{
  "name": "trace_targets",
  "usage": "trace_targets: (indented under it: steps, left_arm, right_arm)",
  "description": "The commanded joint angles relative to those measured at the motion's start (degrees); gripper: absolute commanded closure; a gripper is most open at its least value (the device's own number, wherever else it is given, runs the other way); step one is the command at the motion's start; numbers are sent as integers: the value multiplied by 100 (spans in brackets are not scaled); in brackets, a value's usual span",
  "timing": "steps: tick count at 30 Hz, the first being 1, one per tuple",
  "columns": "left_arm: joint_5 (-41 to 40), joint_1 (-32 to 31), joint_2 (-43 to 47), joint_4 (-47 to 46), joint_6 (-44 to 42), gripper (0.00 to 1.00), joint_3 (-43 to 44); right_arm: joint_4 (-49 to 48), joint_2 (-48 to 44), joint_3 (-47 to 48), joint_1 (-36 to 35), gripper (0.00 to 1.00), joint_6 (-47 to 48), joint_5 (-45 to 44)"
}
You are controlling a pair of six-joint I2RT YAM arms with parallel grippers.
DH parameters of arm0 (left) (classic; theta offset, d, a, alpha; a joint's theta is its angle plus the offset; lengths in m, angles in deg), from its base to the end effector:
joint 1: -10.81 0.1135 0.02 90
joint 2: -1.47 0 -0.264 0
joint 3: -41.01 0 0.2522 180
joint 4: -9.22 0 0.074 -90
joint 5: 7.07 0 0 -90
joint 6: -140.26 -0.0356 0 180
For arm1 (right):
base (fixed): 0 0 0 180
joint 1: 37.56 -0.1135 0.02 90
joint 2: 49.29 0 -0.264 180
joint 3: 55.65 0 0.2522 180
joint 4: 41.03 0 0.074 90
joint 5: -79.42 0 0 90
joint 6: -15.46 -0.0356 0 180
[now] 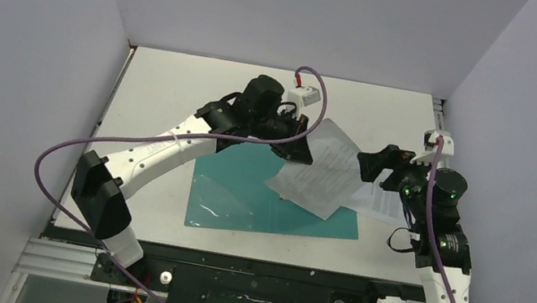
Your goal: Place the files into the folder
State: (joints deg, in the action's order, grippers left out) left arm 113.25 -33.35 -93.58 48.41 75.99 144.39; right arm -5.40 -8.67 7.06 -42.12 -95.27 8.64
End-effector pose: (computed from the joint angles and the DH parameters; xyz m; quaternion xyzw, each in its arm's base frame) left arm 0.2620 -0.2795 0.3593 0.2618 0.8080 -0.4593 0.2602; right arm 0.1565 0.0242 0.3550 0.0066 0.7813 0.2615 0.5666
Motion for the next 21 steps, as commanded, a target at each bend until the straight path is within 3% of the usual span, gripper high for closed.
trace_targets:
  steps: [1, 9, 14, 21]
  left_arm:
    - [-82, -152, 561, 923, -654, 100, 44]
    - [-58, -424, 1204, 2026, -1306, 100, -3]
    - [10, -487, 1682, 2296, -1503, 100, -249]
    - [480, -492, 2353, 2649, -1772, 100, -564]
  right_arm:
    - [195, -35, 485, -53, 10, 556, 1024]
    - [468, 213, 908, -780, 10, 1315, 1978]
    - [1139, 716, 1352, -1844, 10, 2023, 2328]
    - [1779, 1336, 1608, -3402, 10, 2747, 1942]
